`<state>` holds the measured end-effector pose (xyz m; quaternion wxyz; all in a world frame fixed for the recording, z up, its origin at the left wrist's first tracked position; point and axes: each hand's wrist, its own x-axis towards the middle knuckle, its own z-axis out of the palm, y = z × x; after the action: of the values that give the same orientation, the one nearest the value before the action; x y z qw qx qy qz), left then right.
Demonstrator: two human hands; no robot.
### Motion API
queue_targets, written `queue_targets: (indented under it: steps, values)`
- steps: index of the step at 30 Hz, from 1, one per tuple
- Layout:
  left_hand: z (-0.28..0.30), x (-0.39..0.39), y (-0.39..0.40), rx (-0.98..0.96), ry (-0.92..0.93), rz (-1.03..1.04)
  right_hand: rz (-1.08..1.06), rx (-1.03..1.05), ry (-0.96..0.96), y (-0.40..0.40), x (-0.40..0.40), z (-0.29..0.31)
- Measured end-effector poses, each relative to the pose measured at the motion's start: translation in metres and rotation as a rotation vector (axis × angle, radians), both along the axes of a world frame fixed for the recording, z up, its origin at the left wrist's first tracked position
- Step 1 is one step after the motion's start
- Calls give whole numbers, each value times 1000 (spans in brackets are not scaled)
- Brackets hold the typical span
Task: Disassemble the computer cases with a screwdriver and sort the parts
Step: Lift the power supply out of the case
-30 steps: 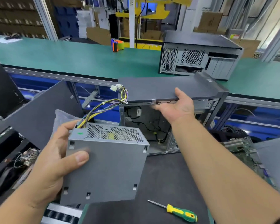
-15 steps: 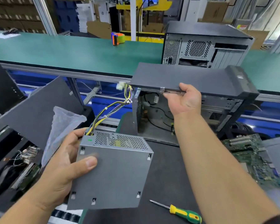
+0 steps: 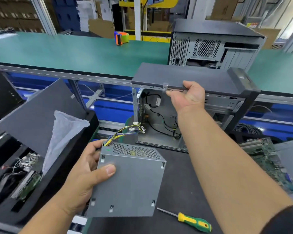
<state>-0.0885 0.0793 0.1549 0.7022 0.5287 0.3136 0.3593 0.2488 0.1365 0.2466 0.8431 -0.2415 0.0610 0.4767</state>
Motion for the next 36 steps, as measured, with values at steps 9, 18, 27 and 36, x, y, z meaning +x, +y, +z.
queue_targets:
  steps: [9,18,27,36]
  values:
    - [-19,10,4,-90,-13,-21,29,44,41,8,-7,-1]
    - [-34,37,5,-253,-41,26,166,-38,-106,-17,-15,-5]
    - [-38,51,-6,-689,-190,-15,387,-745,-654,-179,-62,-112]
    - [-58,99,-32,-753,-99,-118,927,-50,-182,-213,-93,-133]
